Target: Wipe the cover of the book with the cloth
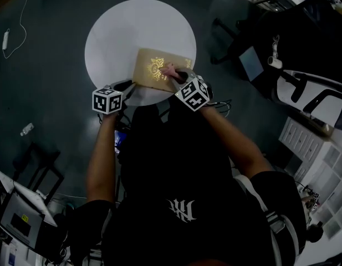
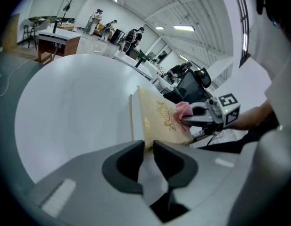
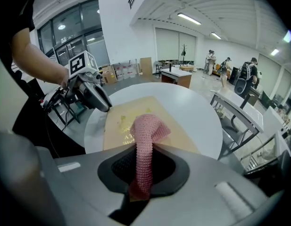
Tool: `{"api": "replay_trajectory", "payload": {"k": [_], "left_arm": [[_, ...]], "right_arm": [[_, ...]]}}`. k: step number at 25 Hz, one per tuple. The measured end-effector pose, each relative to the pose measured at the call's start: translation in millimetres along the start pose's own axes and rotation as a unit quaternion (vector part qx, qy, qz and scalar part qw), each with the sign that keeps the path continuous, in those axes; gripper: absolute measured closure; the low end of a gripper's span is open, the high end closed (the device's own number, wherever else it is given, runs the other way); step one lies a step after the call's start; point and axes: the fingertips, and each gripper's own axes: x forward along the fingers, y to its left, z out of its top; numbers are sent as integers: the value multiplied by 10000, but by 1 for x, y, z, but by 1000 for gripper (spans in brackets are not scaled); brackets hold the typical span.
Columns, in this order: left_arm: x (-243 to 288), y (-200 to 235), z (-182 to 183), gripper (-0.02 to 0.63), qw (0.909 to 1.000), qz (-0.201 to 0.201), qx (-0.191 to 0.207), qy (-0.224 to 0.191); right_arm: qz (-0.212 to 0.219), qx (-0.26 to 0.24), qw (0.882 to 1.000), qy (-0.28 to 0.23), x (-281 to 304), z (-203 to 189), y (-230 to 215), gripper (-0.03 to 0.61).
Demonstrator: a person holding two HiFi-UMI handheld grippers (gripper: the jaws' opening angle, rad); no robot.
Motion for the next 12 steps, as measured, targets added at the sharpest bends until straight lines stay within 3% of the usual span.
{"api": "replay_trajectory", "payload": {"k": [12], "left_arm": [[3,-2,0,543,10000,-60,4,5]], "right_arm": [[-278,202,9989,316,-34,-51,-18,540]]}}
